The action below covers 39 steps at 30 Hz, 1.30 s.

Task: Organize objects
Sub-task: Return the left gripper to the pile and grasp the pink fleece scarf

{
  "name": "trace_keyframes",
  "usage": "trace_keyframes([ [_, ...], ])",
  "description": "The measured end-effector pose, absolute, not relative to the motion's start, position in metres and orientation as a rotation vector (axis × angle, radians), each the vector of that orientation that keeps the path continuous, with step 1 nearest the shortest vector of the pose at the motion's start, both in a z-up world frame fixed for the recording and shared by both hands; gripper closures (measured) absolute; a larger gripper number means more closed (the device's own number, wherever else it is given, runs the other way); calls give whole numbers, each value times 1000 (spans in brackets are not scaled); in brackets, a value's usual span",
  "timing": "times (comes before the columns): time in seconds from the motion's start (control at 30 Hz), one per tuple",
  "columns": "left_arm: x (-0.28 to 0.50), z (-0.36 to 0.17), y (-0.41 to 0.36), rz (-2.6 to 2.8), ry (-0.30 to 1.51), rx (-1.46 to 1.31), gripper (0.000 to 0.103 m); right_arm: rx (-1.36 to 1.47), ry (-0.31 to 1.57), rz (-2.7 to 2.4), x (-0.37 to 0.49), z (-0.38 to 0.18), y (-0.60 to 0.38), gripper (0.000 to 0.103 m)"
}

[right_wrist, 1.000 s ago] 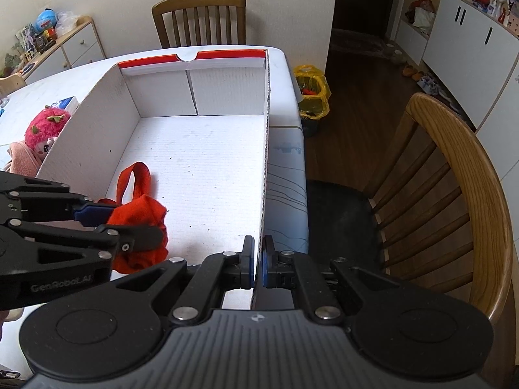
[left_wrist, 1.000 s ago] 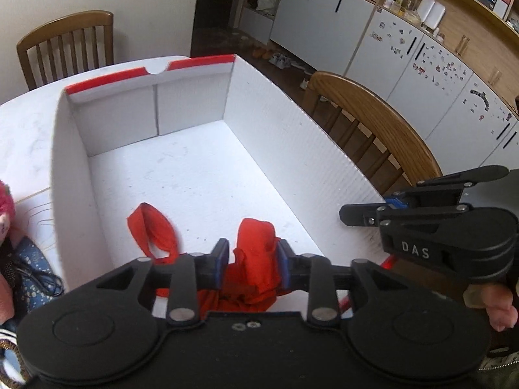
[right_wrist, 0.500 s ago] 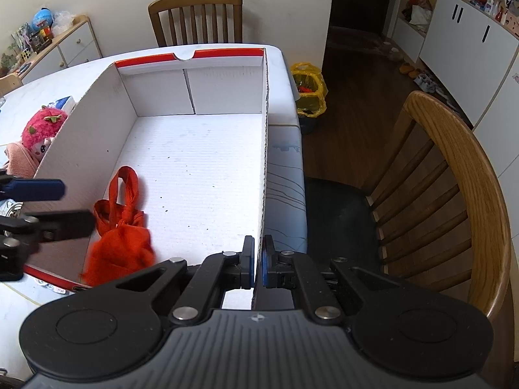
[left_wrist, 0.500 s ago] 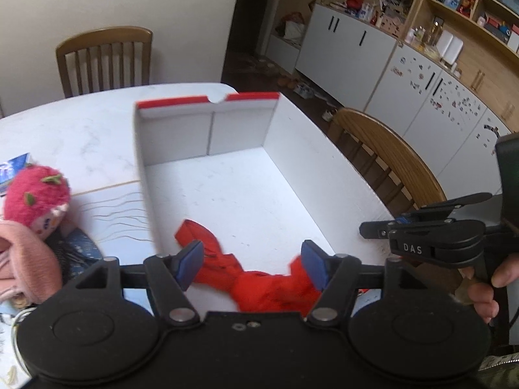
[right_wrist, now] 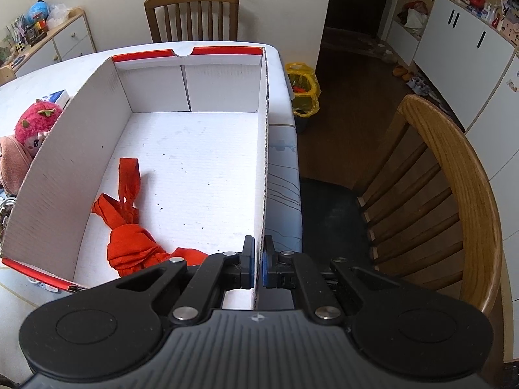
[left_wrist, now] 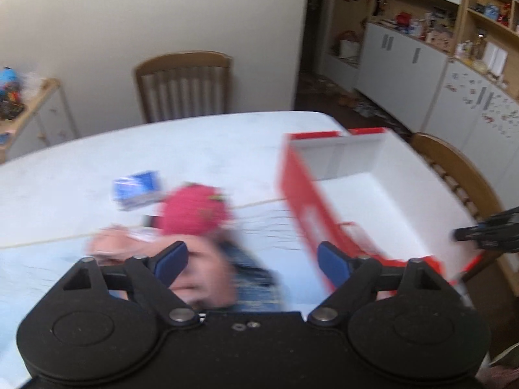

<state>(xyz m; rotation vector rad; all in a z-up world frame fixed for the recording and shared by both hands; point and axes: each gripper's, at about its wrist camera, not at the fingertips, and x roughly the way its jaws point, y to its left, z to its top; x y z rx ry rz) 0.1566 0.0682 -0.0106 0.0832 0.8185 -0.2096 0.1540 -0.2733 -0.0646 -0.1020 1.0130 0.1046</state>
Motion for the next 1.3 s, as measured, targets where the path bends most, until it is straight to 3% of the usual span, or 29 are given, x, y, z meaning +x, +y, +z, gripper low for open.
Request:
trace_keyframes([
  [0.33,140,-16,180,38,896,97,14,-142,1018,76,152,-62,-266,99],
  [0.7,151,-16,230,77,920,190,10,-160,1030,56,150,-61,-258,99],
  [0.97,162,-42,194,36,859,45,10,-154,1037,37,148,-62,-254,99],
  [1.3,174,-68,145,-53,813,107,11,-135,1043,9,149,-62,-254,98],
])
